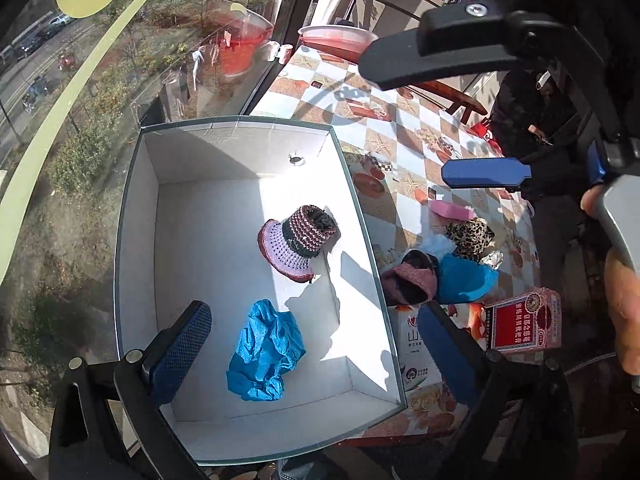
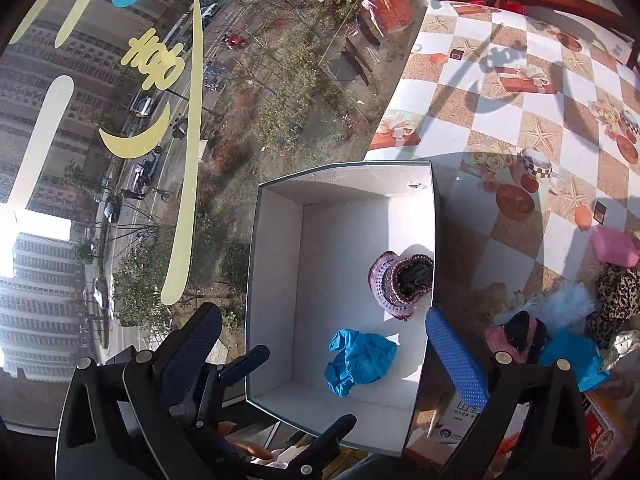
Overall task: Organize soft objects
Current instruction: 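Lower the hat into the box and open the right gripper while the left gripper releases the blue bag, then move both grippers back from the box to the pile of soft items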
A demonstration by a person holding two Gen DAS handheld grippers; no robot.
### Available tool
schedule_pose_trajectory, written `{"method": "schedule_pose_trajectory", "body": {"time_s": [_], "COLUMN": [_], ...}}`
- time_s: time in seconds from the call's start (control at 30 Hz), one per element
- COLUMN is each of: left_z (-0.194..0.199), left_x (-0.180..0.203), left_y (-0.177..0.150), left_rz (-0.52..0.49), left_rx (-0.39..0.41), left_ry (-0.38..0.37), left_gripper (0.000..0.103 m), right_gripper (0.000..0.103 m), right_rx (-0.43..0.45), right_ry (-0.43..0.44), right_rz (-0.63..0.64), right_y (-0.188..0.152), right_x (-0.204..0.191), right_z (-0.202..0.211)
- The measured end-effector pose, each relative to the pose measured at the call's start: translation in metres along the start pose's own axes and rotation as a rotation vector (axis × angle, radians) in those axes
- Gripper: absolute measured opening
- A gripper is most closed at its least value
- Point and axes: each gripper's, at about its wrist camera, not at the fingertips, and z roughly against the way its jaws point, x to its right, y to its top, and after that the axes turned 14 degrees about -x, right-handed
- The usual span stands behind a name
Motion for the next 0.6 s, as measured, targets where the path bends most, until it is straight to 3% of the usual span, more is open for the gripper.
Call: {"method": "schedule_pose_trajectory", "body": {"time_s": [0.23, 0.6], "left_z": [0.010, 0.007], "left_x": [0.019, 0.072], "left_y": [0.021, 0.040], "left_rz": [-0.045, -0.213], "left_rx": [-0.019, -0.079], "left_ry": [-0.066, -0.062], "left_gripper": [0.103, 0.103], "right_gripper": [0.103, 0.103], "right_rx": [0.069, 0.170], "right_ry": [0.000, 0.001], "right_rz": [-0.086, -0.341], "right_y": [-0.025, -0.097], "right_x": [0.027, 0.100], "right_z": [0.036, 0.096]}}
